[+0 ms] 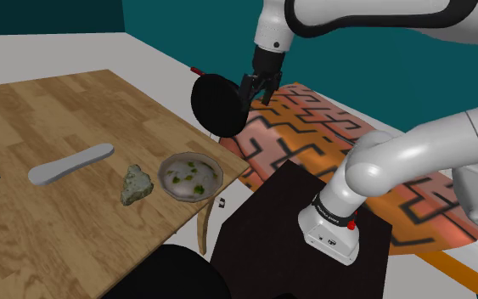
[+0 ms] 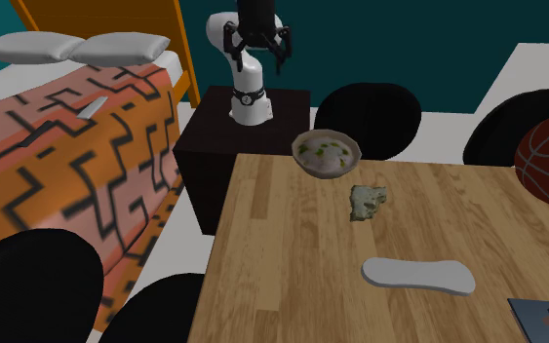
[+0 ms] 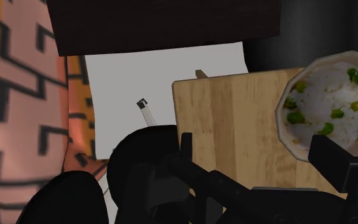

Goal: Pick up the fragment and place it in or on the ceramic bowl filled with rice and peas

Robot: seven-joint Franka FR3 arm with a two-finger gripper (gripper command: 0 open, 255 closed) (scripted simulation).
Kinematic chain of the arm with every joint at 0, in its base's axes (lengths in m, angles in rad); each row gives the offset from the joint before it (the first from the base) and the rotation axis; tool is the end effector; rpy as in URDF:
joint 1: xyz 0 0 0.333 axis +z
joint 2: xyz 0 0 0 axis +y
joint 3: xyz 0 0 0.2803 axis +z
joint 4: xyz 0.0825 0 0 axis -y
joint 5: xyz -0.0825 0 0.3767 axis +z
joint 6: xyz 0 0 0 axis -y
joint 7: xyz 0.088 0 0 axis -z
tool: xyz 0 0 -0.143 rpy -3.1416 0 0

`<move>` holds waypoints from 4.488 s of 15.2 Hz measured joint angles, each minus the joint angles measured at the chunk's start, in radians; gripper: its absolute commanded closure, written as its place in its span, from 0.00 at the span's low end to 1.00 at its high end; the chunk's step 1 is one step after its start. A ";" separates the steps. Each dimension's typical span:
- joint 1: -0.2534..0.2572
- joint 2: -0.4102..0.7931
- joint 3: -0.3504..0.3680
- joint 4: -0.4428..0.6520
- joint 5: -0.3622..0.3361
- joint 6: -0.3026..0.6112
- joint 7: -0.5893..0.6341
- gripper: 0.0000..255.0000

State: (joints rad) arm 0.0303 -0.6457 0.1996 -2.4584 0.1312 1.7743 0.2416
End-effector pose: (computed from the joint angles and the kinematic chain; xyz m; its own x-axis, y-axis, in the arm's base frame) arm 0.3543 0.0984 0.4449 0.9954 -0.0834 -0.0466 -0.0833 -0.9965 0.0038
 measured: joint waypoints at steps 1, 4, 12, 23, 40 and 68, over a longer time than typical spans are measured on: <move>0.004 0.030 0.020 0.010 0.010 0.020 0.023 0.00; 0.009 0.118 0.066 0.021 0.027 0.097 0.077 0.00; 0.014 0.393 0.187 0.125 0.019 0.268 0.245 0.00; 0.074 0.858 0.268 0.414 -0.162 0.413 0.536 0.00; 0.206 1.229 0.211 0.688 -0.307 0.484 0.698 0.00; 0.187 1.135 0.239 0.714 -0.266 0.369 0.683 1.00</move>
State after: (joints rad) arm 0.2175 0.4889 0.4386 -1.7447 -0.1352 2.1435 0.9244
